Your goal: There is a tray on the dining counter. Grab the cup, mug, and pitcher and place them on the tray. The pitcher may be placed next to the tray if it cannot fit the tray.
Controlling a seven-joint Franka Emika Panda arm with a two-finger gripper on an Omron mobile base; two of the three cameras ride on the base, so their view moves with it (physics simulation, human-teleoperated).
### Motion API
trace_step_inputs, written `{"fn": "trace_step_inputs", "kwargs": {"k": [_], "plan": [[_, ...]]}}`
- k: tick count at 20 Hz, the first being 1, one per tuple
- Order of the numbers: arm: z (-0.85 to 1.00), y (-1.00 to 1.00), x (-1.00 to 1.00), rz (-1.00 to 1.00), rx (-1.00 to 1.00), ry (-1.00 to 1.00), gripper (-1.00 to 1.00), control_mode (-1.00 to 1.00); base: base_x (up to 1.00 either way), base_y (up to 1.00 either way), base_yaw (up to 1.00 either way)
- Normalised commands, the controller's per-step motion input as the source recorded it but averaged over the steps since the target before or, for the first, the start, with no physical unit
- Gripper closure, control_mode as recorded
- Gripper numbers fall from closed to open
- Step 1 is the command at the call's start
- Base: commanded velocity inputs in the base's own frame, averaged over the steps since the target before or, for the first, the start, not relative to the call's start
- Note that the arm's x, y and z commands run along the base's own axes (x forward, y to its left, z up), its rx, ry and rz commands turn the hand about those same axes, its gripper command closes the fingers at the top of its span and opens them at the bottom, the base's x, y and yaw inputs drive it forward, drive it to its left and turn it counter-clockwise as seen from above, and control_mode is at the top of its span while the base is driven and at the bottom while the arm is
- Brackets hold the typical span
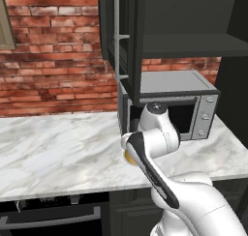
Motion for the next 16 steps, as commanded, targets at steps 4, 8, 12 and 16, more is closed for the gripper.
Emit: {"fn": "trace_step_inputs", "kwargs": {"k": [4, 8, 12, 16], "plan": [[-0.17, 0.04, 0.24, 0.0, 0.0, 0.0, -1.0, -1.0, 0.0, 0.0, 0.0], [-0.14, 0.0, 0.21, 0.0, 0.0, 0.0, -1.0, -1.0, 0.0, 0.0, 0.0], [-0.15, 0.0, 0.13, 0.0, 0.0, 0.0, -1.0, -1.0, 0.0, 0.0, 0.0], [-0.18, 0.0, 0.21, 0.0, 0.0, 0.0, -1.0, -1.0, 0.0, 0.0, 0.0]]}}
